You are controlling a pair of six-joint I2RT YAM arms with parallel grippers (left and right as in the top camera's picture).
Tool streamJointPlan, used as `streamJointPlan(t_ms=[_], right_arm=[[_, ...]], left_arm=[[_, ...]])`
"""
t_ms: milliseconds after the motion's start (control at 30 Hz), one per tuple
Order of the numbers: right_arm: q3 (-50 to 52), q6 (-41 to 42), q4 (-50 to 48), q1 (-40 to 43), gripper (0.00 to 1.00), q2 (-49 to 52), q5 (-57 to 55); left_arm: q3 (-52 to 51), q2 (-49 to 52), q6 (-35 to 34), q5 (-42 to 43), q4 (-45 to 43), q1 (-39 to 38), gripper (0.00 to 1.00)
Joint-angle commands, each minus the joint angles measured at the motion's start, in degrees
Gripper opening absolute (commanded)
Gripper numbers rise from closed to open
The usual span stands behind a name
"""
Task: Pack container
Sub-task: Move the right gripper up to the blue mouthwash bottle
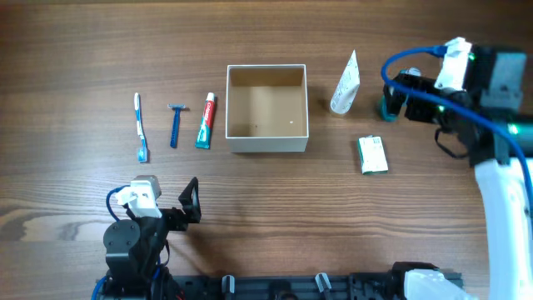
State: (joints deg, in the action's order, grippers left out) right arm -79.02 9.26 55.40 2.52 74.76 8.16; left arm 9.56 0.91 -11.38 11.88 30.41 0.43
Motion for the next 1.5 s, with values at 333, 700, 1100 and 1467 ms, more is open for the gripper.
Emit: streamJointPlan(t_ms=[333, 700, 1100, 1467], right_arm=[[-1.55, -0.28, -8.98, 3.65, 1.00, 11.15, -7.28], [-1.55, -3.52, -13.33, 4.52, 1.00, 18.56, -5.42], [-1.55, -3.28, -13.55, 4.42, 0.78, 24.55, -5.46], [-1.53, -3.28, -12.98, 4.42, 0.74, 27.26, -5.79]], left_arm=[[-1.05, -0.02, 0.68, 2.64, 0.22, -0.33, 1.00], [-1.05, -0.02, 0.68, 2.64, 0.22, -0.33, 1.00], [-1.05, -0.02, 0.68, 2.64, 0.22, -0.33, 1.00], [-1.05, -0.02, 0.68, 2.64, 0.22, -0.33, 1.00]])
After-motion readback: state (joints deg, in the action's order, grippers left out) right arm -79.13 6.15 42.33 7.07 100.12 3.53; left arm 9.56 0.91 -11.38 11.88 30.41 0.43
